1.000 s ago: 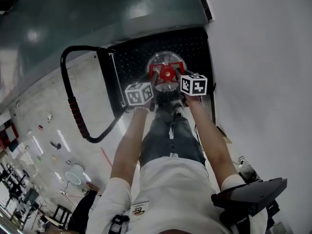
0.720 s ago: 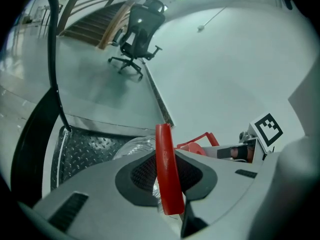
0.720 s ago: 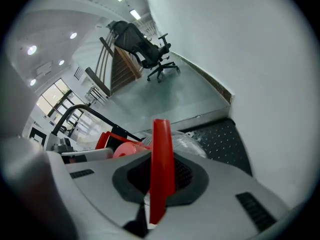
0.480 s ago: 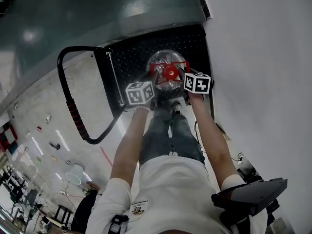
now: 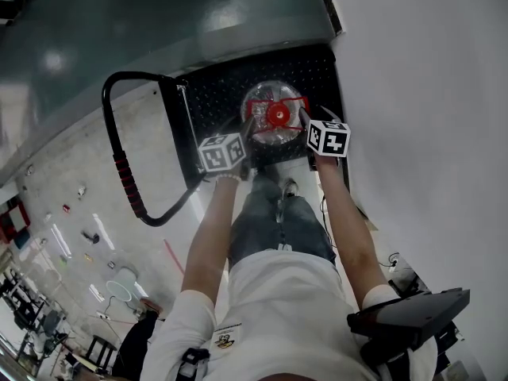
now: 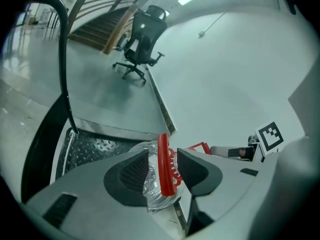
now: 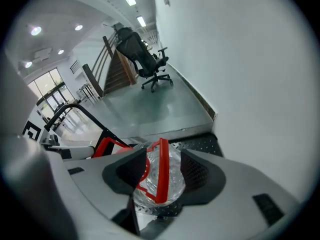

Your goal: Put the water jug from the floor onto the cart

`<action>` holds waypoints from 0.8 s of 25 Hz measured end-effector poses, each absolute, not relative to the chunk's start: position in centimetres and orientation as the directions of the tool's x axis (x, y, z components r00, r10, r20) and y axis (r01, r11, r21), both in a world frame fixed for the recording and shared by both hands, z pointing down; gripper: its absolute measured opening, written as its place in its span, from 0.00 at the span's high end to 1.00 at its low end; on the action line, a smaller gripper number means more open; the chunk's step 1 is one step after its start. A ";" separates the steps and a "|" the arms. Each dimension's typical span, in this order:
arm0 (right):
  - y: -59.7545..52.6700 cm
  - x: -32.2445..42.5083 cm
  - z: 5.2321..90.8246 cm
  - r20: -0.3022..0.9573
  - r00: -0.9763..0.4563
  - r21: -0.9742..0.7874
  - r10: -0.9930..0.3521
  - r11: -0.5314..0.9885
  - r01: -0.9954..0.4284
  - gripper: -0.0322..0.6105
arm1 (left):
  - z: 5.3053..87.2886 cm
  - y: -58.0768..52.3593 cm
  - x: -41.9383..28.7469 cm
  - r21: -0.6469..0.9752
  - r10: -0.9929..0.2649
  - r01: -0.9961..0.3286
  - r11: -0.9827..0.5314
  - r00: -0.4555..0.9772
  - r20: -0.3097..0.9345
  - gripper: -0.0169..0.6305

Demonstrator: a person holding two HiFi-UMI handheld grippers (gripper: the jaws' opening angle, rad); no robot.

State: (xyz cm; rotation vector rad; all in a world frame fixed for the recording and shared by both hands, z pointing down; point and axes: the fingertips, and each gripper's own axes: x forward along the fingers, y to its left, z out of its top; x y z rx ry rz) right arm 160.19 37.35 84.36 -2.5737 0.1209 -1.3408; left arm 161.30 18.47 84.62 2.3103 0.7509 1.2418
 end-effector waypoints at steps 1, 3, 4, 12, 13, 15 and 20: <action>37.3 160.1 83.5 0.787 0.589 -0.243 -0.184 -0.970 0.021 0.64 | 84.1 17.9 161.1 0.576 0.620 0.254 -0.777 0.471 0.628 0.73; 37.0 160.1 81.8 0.765 0.610 -0.243 -0.205 -0.970 -0.022 0.64 | 82.7 16.8 161.0 0.572 0.601 0.233 -0.786 0.503 0.621 0.73; 36.7 160.2 80.8 0.754 0.619 -0.242 -0.219 -0.969 -0.048 0.65 | 81.9 16.3 161.0 0.570 0.593 0.226 -0.790 0.521 0.614 0.73; 36.6 153.1 71.1 0.650 0.681 -0.282 -0.337 -0.939 -0.196 0.92 | 73.0 17.0 151.3 0.493 0.528 0.249 -0.833 0.622 0.578 0.96; 36.4 152.0 70.0 0.634 0.685 -0.296 -0.360 -0.931 -0.216 0.93 | 72.0 17.1 149.9 0.491 0.519 0.241 -0.837 0.634 0.573 0.97; 36.2 150.2 68.0 0.608 0.686 -0.304 -0.400 -0.915 -0.264 0.93 | 69.9 17.5 147.2 0.494 0.508 0.228 -0.839 0.653 0.562 0.97; 36.9 144.0 62.9 0.541 0.700 -0.314 -0.466 -0.884 -0.345 0.93 | 64.2 20.6 140.5 0.475 0.524 0.282 -0.834 0.676 0.518 0.97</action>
